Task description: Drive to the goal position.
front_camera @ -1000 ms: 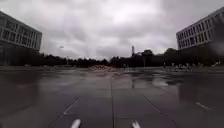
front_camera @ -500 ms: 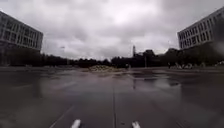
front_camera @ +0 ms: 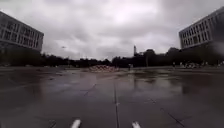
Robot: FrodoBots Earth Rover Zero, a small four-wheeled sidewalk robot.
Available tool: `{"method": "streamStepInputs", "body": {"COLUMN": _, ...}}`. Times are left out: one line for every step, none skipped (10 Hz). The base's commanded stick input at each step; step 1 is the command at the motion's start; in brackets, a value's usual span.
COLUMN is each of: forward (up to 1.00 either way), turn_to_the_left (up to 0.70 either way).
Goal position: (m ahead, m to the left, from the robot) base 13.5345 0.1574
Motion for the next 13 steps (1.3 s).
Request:
{"method": "streamStepInputs", "body": {"forward": 1.00, "turn_to_the_left": -0.39}}
{"method": "streamStepInputs", "body": {"forward": 1.00, "turn_to_the_left": -0.39}}
{"method": "streamStepInputs", "body": {"forward": 1.00, "turn_to_the_left": -0.39}}
{"method": "streamStepInputs", "body": {"forward": 1.00, "turn_to_the_left": -0.39}}
{"method": "streamStepInputs", "body": {"forward": 1.00, "turn_to_the_left": -0.28}}
{"method": "streamStepInputs", "body": {"forward": 1.00, "turn_to_the_left": 0.00}}
{"method": "streamStepInputs", "body": {"forward": 1.00, "turn_to_the_left": 0.00}}
{"method": "streamStepInputs", "body": {"forward": 1.00, "turn_to_the_left": 0.00}}
{"method": "streamStepInputs", "body": {"forward": 1.00, "turn_to_the_left": 0.00}}
{"method": "streamStepInputs", "body": {"forward": 1.00, "turn_to_the_left": 0.00}}
{"method": "streamStepInputs", "body": {"forward": 1.00, "turn_to_the_left": 0.00}}
{"method": "streamStepInputs", "body": {"forward": 1.00, "turn_to_the_left": 0.00}}
{"method": "streamStepInputs", "body": {"forward": 1.00, "turn_to_the_left": 0.00}}
